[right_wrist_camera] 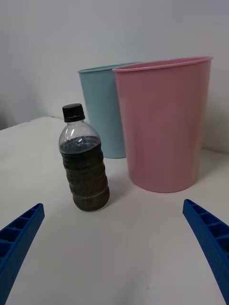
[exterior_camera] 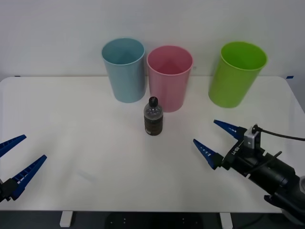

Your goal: Grasp the object on the table and drop it into the matching bin: aluminum can to the light blue bin, PET bottle to the pink bin.

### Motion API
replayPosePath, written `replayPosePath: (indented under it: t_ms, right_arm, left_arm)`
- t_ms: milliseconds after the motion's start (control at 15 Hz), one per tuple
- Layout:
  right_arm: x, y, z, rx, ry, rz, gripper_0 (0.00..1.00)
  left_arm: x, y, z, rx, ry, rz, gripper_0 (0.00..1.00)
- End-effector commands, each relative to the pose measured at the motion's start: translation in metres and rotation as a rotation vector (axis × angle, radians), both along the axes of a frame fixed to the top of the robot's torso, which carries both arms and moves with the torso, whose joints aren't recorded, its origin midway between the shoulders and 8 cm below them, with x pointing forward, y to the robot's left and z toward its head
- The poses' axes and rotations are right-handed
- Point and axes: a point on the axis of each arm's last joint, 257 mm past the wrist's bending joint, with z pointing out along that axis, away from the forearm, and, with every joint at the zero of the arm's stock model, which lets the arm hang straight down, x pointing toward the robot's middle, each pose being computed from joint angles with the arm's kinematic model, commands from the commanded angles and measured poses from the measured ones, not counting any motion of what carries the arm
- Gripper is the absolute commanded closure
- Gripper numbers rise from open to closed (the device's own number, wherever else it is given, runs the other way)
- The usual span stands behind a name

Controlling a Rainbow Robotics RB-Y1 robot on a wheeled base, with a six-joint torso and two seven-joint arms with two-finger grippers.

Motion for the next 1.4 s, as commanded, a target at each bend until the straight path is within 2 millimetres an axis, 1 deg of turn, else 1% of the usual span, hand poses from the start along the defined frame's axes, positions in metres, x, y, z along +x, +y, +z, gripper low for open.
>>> replayPosePath:
  t_ms: [67, 133, 533, 733, 1000, 1133, 1200, 1400]
  right_arm:
    - [0.012, 0.014, -0.002, -0.012, -0.007, -0.030, 0.00]
    - [0.016, 0.018, -0.003, -0.017, -0.008, -0.041, 0.00]
    - [0.035, 0.057, -0.013, -0.032, 0.017, -0.091, 0.00]
    - [0.045, 0.076, -0.014, -0.037, 0.026, -0.120, 0.00]
    - [0.051, 0.098, -0.021, -0.041, 0.049, -0.152, 0.00]
    - [0.061, 0.110, -0.032, -0.044, 0.069, -0.132, 0.00]
    - [0.069, 0.114, -0.031, -0.053, 0.064, -0.139, 0.00]
    - [0.075, 0.132, -0.033, -0.061, 0.067, -0.150, 0.00]
  left_arm:
    - [0.000, 0.000, 0.000, 0.000, 0.000, 0.000, 0.00]
    - [0.000, 0.000, 0.000, 0.000, 0.000, 0.000, 0.00]
    - [0.000, 0.000, 0.000, 0.000, 0.000, 0.000, 0.00]
    - [0.000, 0.000, 0.000, 0.000, 0.000, 0.000, 0.00]
    - [0.000, 0.000, 0.000, 0.000, 0.000, 0.000, 0.00]
    - [0.000, 0.000, 0.000, 0.000, 0.000, 0.000, 0.00]
    - [0.000, 0.000, 0.000, 0.000, 0.000, 0.000, 0.00]
    - [0.000, 0.000, 0.000, 0.000, 0.000, 0.000, 0.00]
